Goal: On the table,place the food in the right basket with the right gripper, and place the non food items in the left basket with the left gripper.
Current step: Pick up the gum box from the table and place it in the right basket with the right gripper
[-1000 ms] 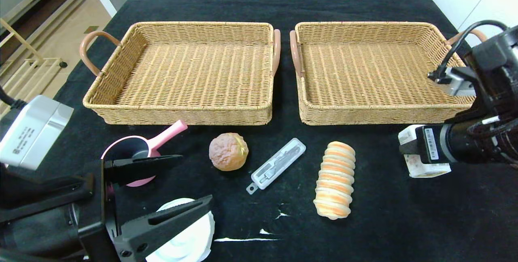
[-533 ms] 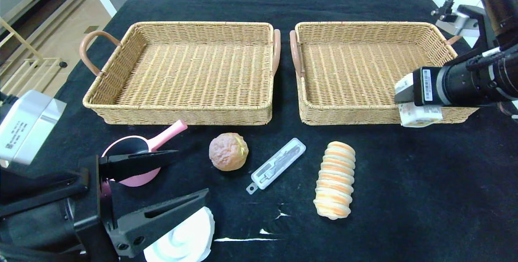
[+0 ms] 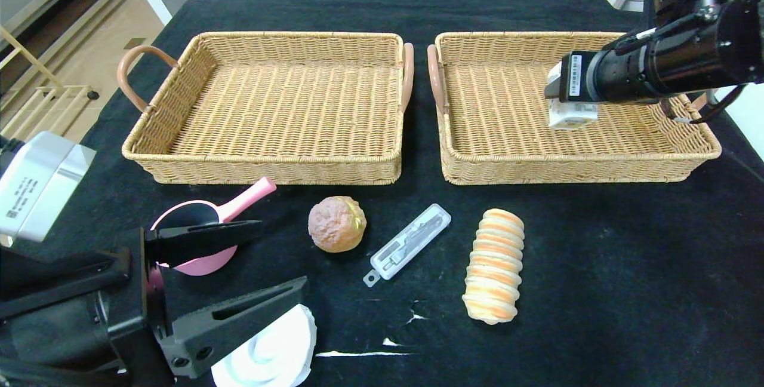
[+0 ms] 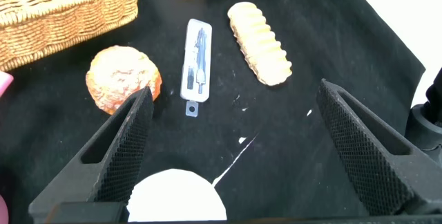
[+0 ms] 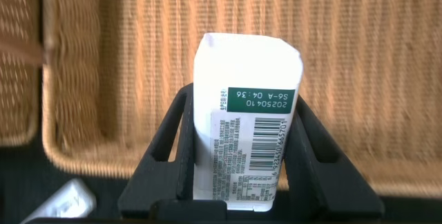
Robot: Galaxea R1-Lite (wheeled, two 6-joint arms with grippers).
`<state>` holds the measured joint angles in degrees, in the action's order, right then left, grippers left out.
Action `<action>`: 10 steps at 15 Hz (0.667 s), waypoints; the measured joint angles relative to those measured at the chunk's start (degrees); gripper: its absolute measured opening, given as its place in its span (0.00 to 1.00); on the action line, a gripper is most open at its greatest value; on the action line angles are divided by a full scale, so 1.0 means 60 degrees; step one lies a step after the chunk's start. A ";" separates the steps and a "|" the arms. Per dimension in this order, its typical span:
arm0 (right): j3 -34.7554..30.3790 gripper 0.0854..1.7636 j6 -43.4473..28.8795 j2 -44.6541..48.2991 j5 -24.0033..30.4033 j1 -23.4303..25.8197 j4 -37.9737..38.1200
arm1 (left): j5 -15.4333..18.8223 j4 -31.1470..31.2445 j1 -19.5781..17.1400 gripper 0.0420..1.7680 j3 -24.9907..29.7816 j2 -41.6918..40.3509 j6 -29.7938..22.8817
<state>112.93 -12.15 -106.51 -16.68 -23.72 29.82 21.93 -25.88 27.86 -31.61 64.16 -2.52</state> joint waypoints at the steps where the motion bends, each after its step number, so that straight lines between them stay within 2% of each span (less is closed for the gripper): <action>1: 0.0004 0.43 -0.0004 -0.0183 0.0002 0.0049 -0.0510 | 0.0000 0.0000 0.0000 0.97 0.0000 0.0000 0.0004; 6: 0.0000 0.43 -0.0004 -0.0941 0.0000 0.0191 -0.2357 | 0.0000 0.0004 0.0002 0.97 -0.0004 0.0014 0.0000; 10: -0.0039 0.43 0.0018 -0.1400 -0.0004 0.0244 -0.3249 | 0.0004 0.0004 0.0000 0.97 -0.0004 0.0018 0.0016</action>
<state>112.70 -12.04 -114.91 -16.70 -22.26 10.33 21.96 -25.86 27.86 -31.63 64.27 -2.43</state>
